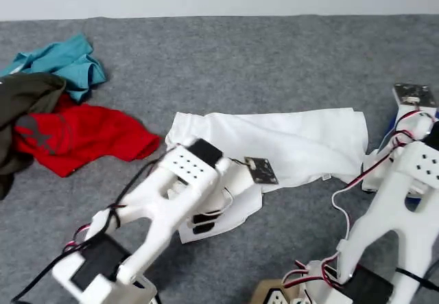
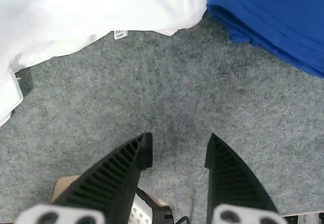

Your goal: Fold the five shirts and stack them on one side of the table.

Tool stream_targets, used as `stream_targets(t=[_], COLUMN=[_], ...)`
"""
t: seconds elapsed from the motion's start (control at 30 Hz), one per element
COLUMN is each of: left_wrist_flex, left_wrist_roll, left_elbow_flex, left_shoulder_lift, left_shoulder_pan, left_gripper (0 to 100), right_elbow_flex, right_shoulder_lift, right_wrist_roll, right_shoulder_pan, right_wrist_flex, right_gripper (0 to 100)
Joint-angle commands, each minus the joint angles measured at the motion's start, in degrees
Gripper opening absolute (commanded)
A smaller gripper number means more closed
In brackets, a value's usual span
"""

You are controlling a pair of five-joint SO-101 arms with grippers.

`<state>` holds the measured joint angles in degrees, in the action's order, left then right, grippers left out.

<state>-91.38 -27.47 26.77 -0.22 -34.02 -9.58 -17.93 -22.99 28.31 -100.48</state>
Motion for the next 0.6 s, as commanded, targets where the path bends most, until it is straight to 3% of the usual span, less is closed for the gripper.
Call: stream_targets(t=[0.0,0.43,0.57], left_wrist_flex=[3.2,9.1,8.8], left_wrist_roll=[-0.4,-0.8,-0.8], left_elbow_flex=[-1.5,-1.5,-2.0], left_shoulder_lift=[3.9,13.5,13.4], left_shoulder_pan=[-1.6,-1.8,-1.6], left_gripper=[11,10,3], right_elbow_flex=[0.3,0.3,0.3], right_shoulder_lift=[-1.7,-1.7,-2.1], right_wrist_roll=[-0.5,-0.5,-0.5], right_shoulder_pan=[0.4,0.4,0.4], right_wrist_flex=[-1.9,-1.9,-2.0], right_gripper=[18.7,18.7,18.7])
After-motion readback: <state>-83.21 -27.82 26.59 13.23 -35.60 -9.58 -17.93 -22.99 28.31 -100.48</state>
